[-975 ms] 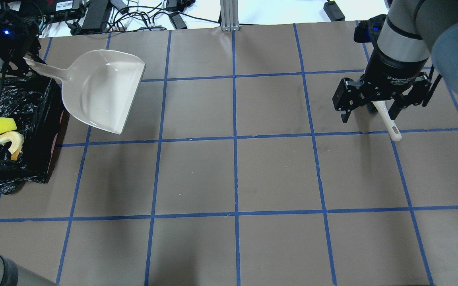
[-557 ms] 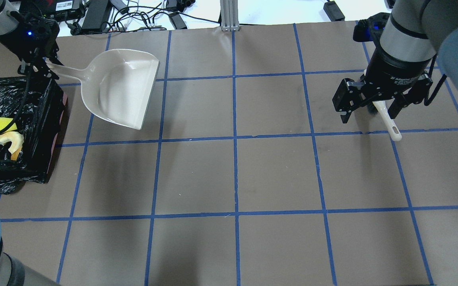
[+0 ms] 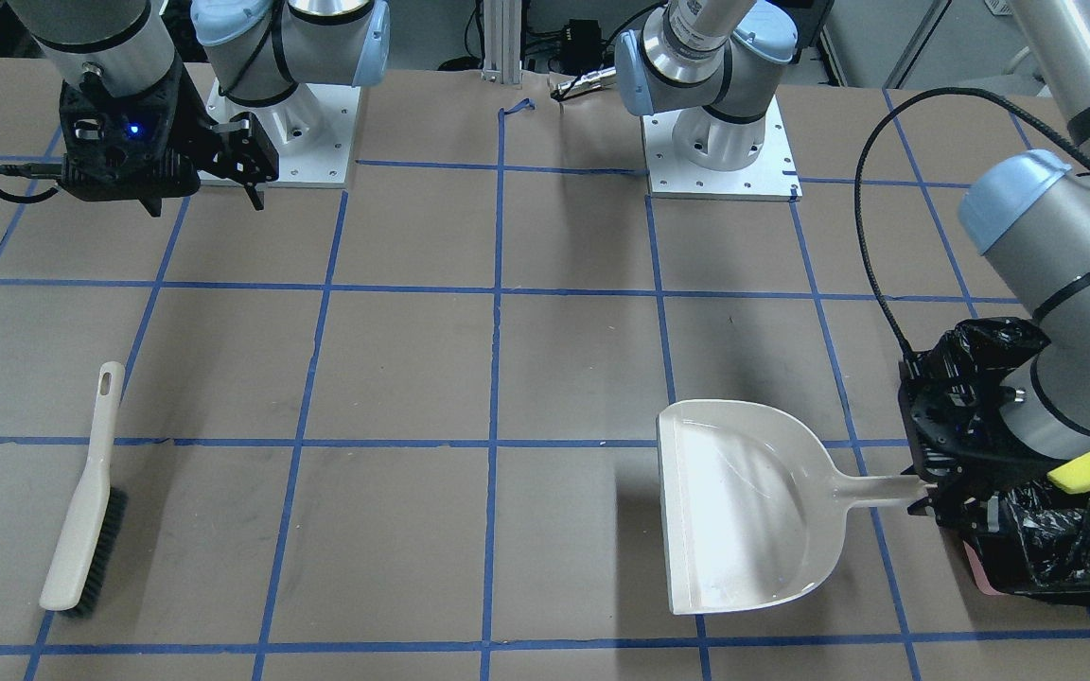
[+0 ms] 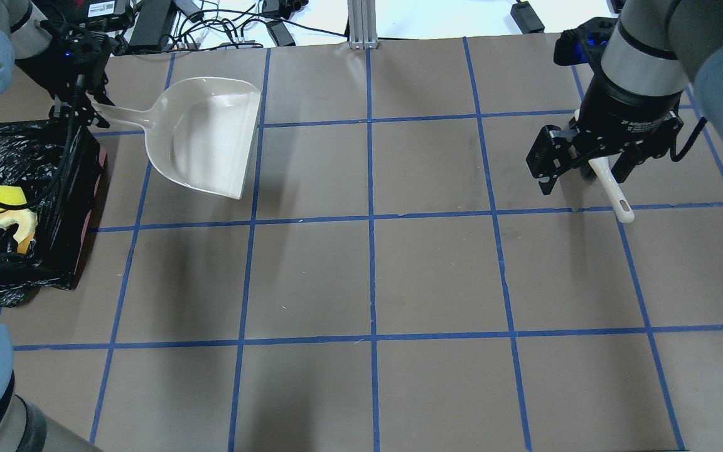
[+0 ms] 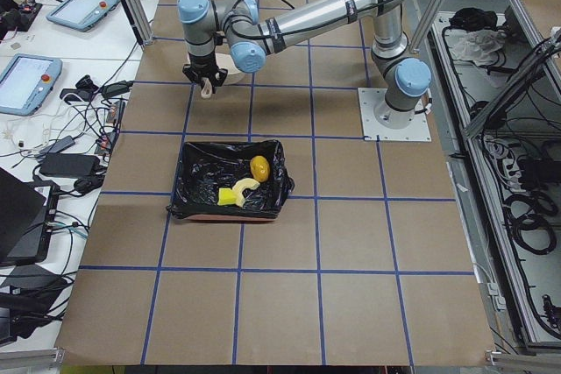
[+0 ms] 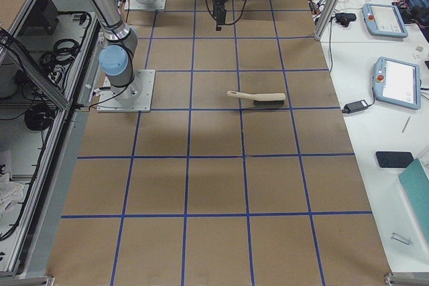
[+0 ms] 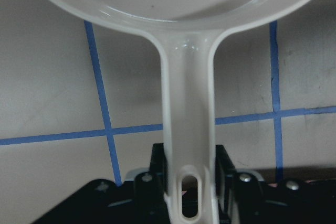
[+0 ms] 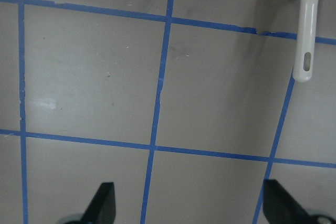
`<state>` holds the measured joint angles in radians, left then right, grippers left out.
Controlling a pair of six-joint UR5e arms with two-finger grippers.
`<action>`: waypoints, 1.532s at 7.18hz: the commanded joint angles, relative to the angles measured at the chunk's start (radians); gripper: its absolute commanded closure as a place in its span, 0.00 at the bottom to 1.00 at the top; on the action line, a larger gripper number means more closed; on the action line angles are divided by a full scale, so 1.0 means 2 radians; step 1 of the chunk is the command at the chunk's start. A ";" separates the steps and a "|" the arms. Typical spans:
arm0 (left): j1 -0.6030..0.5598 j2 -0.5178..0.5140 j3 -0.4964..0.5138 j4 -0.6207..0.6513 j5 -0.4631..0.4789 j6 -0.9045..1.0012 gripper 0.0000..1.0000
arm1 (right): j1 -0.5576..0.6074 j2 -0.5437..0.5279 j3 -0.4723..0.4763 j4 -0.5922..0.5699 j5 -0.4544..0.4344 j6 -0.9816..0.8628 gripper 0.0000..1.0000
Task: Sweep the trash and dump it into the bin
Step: 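Bring the dustpan back down to the table with the left gripper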
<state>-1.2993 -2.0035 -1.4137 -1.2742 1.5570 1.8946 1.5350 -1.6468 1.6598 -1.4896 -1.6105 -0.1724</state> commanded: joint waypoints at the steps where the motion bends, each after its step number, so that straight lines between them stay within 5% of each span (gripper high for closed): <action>1: -0.012 -0.021 -0.009 0.002 0.002 -0.040 1.00 | 0.000 0.003 0.000 -0.001 0.001 0.001 0.00; 10: -0.021 -0.063 -0.019 0.042 0.003 -0.025 1.00 | -0.002 0.005 0.000 -0.005 0.001 0.000 0.00; 11: -0.021 -0.064 -0.019 0.042 0.002 -0.025 0.92 | -0.002 0.005 0.000 -0.005 0.001 -0.001 0.00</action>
<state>-1.3382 -2.1253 -1.4507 -1.1915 1.5619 1.8434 1.5309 -1.6368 1.6598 -1.4987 -1.6085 -0.1733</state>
